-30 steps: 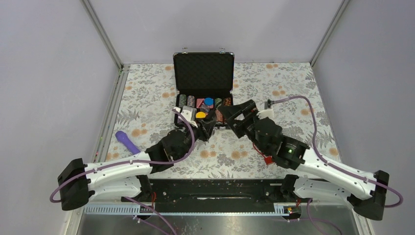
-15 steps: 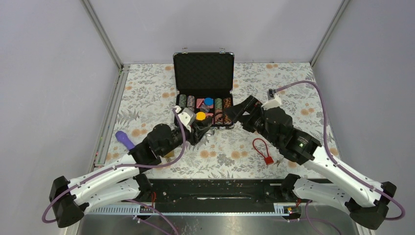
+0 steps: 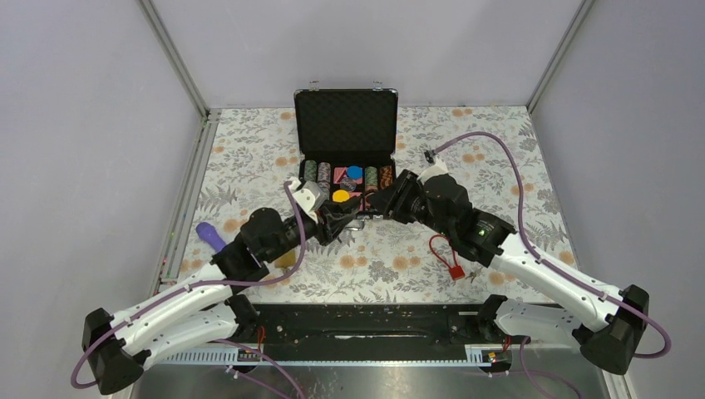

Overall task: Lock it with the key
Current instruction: Lock the lock.

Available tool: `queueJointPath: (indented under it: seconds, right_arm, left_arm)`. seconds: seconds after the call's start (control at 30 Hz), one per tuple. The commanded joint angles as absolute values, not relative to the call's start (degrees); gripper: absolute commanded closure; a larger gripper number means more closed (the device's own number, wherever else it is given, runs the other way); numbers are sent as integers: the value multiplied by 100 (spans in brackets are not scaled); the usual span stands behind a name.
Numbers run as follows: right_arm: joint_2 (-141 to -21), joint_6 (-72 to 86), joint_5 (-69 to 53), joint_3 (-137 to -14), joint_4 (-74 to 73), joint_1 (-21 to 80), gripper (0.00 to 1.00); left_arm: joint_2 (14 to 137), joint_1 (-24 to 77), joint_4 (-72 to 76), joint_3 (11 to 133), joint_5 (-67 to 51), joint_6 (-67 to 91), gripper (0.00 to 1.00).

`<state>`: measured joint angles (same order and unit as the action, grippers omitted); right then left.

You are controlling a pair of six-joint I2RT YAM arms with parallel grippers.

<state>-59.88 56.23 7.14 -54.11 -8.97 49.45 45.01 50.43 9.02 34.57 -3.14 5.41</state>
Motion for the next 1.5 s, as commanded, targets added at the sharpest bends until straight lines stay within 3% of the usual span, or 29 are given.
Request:
queueJointPath:
  seconds: [0.0,0.1,0.17,0.3,0.4,0.53,0.63,0.9,1.1,1.37,1.47]
  right_arm:
    - [-5882,5045,191,-5177,34,4904,58]
    - [-5760,4562,145,-4854,614,4904,63]
    - [-5666,4180,45,-4604,1105,4904,74]
    - [-5479,3673,-108,-4540,1352,4903,79]
    - [-5273,3510,-382,-4725,1163,4903,64]
    - [-4786,3052,-656,-4737,682,4904,27]
    - [-4356,2384,-703,-4664,83,4904,12]
    - [-3890,1303,-1866,-4918,-632,4903,7]
    - [-4251,1086,-2491,-5306,-952,4904,20]
    - [-4387,1188,-3324,-5199,-416,4905,55]
    - [-4395,1211,-3447,-5179,-256,4905,58]
  left_arm:
    - [4222,4870,1651,4025,-806,985,100]
    - [4205,4754,1427,4252,-1275,1325,100]
    - [4214,4697,1194,4438,-1654,1508,100]
    - [4190,4493,962,4759,-2640,2005,100]
    - [4216,4462,531,5034,-2686,1983,100]
    - [4227,4419,45,5207,-2485,1647,100]
    - [4220,4347,-144,5295,-2683,1506,100]
    - [4253,4319,-622,5509,-3641,1120,100]
    - [4152,4324,-535,5438,-4522,1085,100]
    - [4112,4322,-443,5405,-4894,1110,100]
    - [4152,4320,-427,5405,-4984,1121,100]
